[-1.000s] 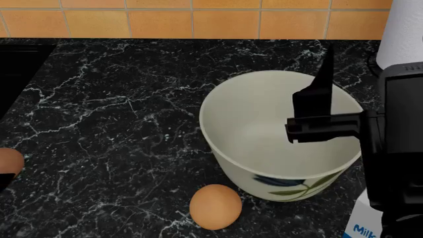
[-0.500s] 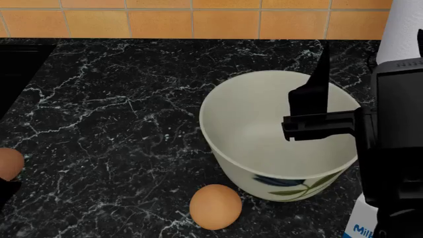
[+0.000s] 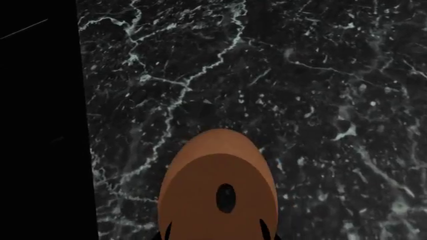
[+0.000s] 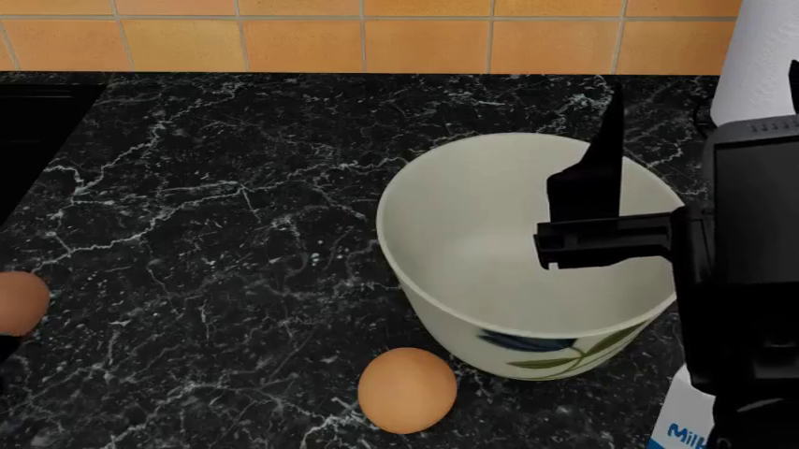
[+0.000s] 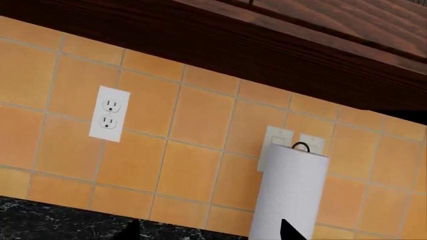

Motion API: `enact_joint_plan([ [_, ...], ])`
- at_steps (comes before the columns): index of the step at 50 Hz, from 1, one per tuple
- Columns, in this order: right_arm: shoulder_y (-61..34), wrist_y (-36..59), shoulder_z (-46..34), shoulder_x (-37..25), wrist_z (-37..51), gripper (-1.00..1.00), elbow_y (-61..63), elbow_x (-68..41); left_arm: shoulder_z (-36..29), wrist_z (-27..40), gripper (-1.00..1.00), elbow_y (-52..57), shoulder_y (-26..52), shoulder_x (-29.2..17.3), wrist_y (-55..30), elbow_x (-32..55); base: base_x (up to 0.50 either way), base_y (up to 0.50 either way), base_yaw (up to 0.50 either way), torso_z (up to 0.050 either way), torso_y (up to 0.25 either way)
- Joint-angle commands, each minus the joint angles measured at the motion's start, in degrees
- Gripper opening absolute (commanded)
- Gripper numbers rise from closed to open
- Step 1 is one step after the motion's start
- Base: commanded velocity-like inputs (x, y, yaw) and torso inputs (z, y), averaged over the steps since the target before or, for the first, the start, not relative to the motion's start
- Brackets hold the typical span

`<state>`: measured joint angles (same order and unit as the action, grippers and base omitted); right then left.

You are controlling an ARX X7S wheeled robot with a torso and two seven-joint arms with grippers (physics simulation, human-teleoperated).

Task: Place the eggs and milk next to the bowl.

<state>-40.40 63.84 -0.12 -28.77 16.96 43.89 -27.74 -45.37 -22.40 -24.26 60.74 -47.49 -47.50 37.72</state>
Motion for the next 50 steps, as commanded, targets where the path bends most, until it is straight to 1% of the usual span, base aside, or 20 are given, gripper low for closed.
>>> enact_joint_plan([
  [1,0.13,-0.10,0.19,-0.09,0.15,1.00,0.06,-0.27,0.55,0.65,-1.00,-0.18,0.14,0.17,-0.39,1.03,0.00,0.00,0.00,0.000,0.000],
  [7,0.37,0.05,0.41,-0.15,0.29,1.00,0.37,-0.46,1.12,0.83,-1.00,0.36,0.18,-0.21,-0.04,1.36,0.00,0.00,0.00,0.000,0.000],
  [15,0.35,-0.30,0.44,-0.08,0.29,1.00,0.20,-0.64,3.48,1.56,-1.00,4.79,-0.28,-2.28,-0.08,3.82,0.00,0.00,0.00,0.000,0.000],
  [17,0.35,-0.70,0.34,-0.12,0.17,1.00,-0.09,-0.57,4.81,1.83,-1.00,6.02,-0.19,-2.68,-0.85,5.58,0.00,0.00,0.00,0.000,0.000],
  [31,0.79,-1.63,1.00,-0.23,0.01,1.00,-0.26,-0.97,5.70,1.49,-1.00,12.01,0.73,-4.30,-4.03,8.62,0.00,0.00,0.00,0.000,0.000],
  [37,1.74,-1.54,2.33,-0.42,0.03,1.00,0.66,-1.61,4.38,0.52,-1.00,14.14,2.26,-2.99,-5.81,8.83,0.00,0.00,0.00,0.000,0.000],
  [42,2.54,-0.34,4.36,-0.74,0.27,1.00,2.38,-2.76,4.12,0.43,-1.00,14.89,4.39,-0.20,-8.70,10.43,0.00,0.00,0.00,0.000,0.000],
  [50,2.75,0.56,5.51,-0.74,0.59,1.00,3.59,-3.74,3.15,-0.60,-1.00,13.68,6.77,3.66,-10.20,10.94,0.00,0.00,0.00,0.000,0.000],
])
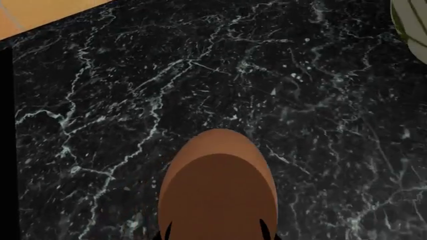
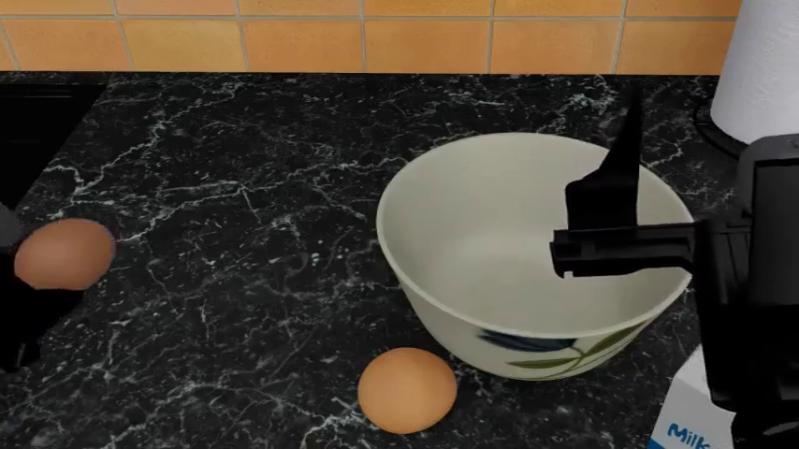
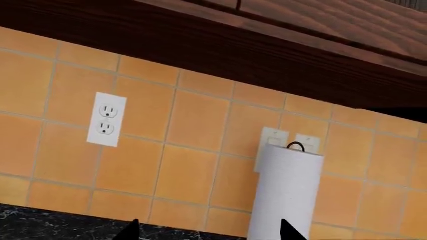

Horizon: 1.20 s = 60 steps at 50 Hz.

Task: Place the eggs and milk next to the bowl.

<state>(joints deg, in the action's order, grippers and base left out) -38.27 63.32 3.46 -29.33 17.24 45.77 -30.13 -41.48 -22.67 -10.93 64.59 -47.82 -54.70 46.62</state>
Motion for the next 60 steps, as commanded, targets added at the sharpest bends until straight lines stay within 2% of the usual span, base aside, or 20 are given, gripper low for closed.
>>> enact_joint_plan([
  [1,0.87,1.01,2.16,-0.26,0.27,1.00,1.84,-1.42,-1.40,-0.82,-1.00,-0.17,3.26,4.64,-2.83,1.51,0.00,0.00,0.00,0.000,0.000],
  [32,2.21,2.30,4.90,-1.06,1.26,1.00,3.89,-3.32,-10.65,-9.12,-1.00,-10.92,11.10,17.53,1.21,-6.00,0.00,0.00,0.00,0.000,0.000],
  [55,1.83,2.82,5.12,-1.57,1.80,1.00,3.84,-4.20,-14.77,-13.00,-1.00,-16.59,13.30,24.05,3.77,-8.84,0.00,0.00,0.00,0.000,0.000],
  [60,2.36,2.11,5.26,-1.74,1.72,1.00,3.46,-4.02,-16.23,-15.46,-1.00,-22.29,13.61,26.50,7.62,-10.83,0.00,0.00,0.00,0.000,0.000],
])
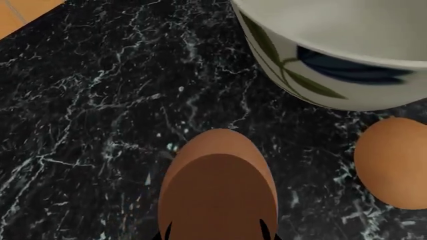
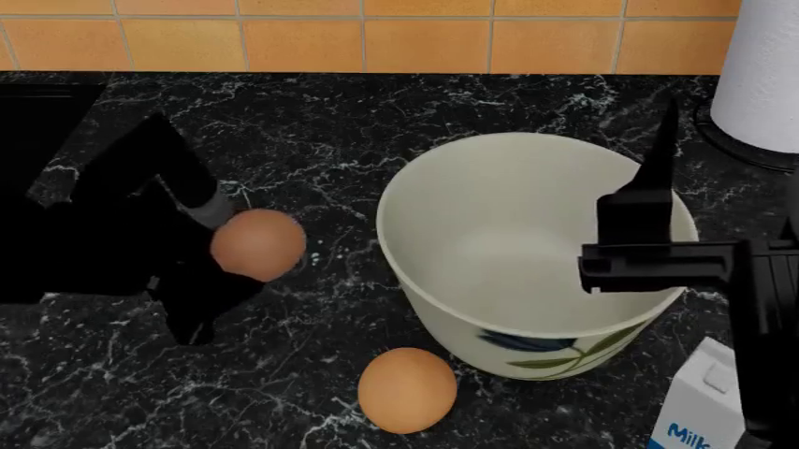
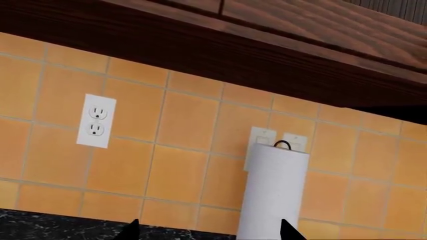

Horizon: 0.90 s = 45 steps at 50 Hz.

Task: Place the eggs and milk next to the bowl.

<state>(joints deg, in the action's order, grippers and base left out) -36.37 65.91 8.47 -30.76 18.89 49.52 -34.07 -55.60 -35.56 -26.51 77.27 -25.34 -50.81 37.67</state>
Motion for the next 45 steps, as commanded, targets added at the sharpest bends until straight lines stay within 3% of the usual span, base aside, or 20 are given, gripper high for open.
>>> enact_joint_plan([
  [1,0.56,-0.65,0.20,-0.33,0.04,1.00,-0.37,-0.02,-2.18,-2.66,-1.00,-7.01,0.98,4.20,3.88,-1.98,0.00,0.00,0.00,0.000,0.000],
  [19,0.91,-0.76,0.41,-0.82,0.42,1.00,-0.45,-0.36,-4.16,-5.27,-1.00,-13.96,1.95,8.37,7.23,-4.10,0.00,0.00,0.00,0.000,0.000],
  [45,2.65,-2.19,0.75,-1.60,0.70,1.00,-1.38,-0.01,-7.35,-12.02,-1.00,-35.23,4.23,19.49,19.02,-8.89,0.00,0.00,0.00,0.000,0.000],
])
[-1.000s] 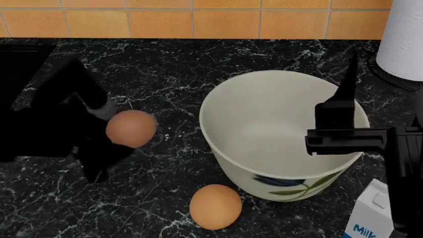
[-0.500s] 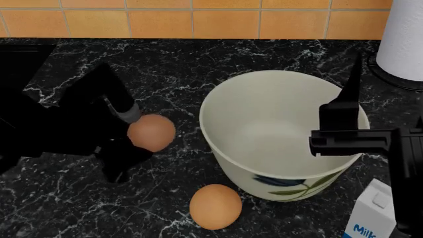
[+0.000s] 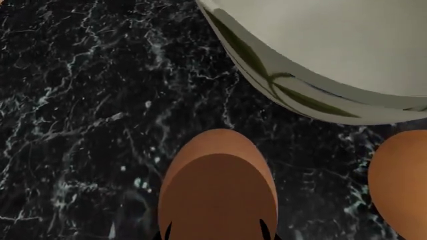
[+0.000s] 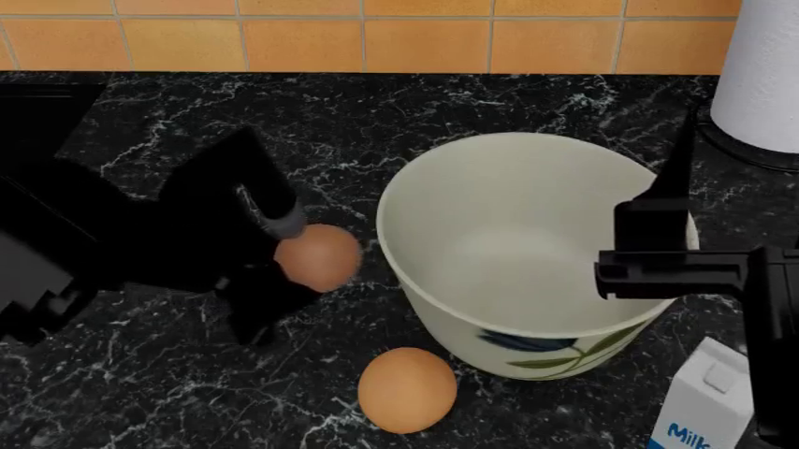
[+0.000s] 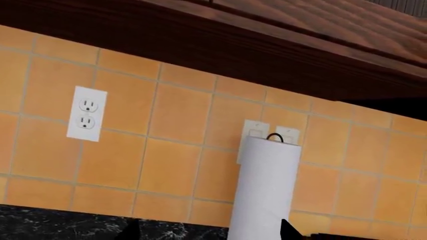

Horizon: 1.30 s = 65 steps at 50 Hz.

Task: Place the eggs and milk next to the bowl.

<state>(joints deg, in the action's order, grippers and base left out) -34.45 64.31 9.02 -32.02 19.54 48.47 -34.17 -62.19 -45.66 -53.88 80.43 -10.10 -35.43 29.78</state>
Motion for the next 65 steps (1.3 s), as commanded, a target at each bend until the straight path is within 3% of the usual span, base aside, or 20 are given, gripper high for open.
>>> enact_joint_plan([
  [1,0.84,-0.70,0.40,-0.36,0.03,1.00,-0.36,0.05,-0.99,-1.92,-1.00,-8.60,1.15,4.68,4.02,-1.31,0.00,0.00,0.00,0.000,0.000],
  [12,2.51,-2.30,1.01,-0.68,-0.33,1.00,-1.02,0.40,-2.08,-4.27,-1.00,-19.46,1.67,9.90,9.94,-2.89,0.00,0.00,0.00,0.000,0.000],
  [42,3.46,-4.72,-1.04,-1.25,-0.27,1.00,-3.85,2.02,-14.29,-1.58,-1.00,-20.25,-0.25,10.08,12.91,9.28,0.00,0.00,0.00,0.000,0.000],
  [65,3.75,-4.24,-0.07,-1.88,0.29,1.00,-3.26,1.40,-18.84,0.69,-1.00,-19.29,-0.56,10.09,13.80,13.43,0.00,0.00,0.00,0.000,0.000],
])
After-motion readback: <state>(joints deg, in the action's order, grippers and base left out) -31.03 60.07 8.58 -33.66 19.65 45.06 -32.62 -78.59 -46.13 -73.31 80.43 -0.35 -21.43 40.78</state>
